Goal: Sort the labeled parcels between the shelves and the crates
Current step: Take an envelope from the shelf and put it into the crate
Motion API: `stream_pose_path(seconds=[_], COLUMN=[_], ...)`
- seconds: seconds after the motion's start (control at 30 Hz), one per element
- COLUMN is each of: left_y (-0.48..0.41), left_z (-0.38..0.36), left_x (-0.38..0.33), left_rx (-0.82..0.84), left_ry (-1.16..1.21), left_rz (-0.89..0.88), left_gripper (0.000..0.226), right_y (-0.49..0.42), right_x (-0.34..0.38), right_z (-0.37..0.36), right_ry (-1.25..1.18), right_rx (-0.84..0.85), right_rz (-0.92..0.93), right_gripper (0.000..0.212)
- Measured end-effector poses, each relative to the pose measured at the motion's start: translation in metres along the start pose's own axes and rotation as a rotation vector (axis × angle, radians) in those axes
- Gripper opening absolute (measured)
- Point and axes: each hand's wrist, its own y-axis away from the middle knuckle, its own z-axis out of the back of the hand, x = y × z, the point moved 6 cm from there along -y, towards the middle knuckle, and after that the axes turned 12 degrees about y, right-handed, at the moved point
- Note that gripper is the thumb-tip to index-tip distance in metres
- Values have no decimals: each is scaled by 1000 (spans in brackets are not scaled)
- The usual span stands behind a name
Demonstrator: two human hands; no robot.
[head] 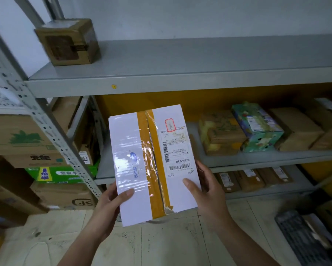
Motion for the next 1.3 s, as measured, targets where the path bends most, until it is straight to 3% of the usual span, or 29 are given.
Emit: stream_pose_path(seconds=[0.2, 0.33, 0.43, 0.67, 0.73, 0.83, 0.9, 1.3], left_y=[-23, -34, -36, -27, -10, 24, 37, 51], left_z=[-46, -111, -174, -340, -398, -489, -542, -723], left_x=[59, 113, 152, 243, 264, 304, 340, 501], left_rx=[107, 204, 317, 547, 600, 735, 763, 952], left_ry=[-46, -185, -283, -456, -491, -549, -630, -921], left_rz=[213, 390, 519, 588, 531, 504, 543, 704], left_gripper=[59, 46, 43, 97, 88, 44, 26, 37], right_y=[36, 89, 129, 210, 236, 277, 301, 356], right_x=[-75, -126, -156, -214, -235, -263, -277, -374], right_z=[54, 109, 159, 292, 335, 398, 434, 567], right_ry=[-90, -145, -208, -369, -433, -527, -572, -672], right_rx=[100, 71, -56, -409, -518, -677, -753, -1011], right_rz=[-314, -565, -675, -768, -806, -842, -855, -974], right_gripper=[47, 54, 50, 47, 45, 43, 40, 33])
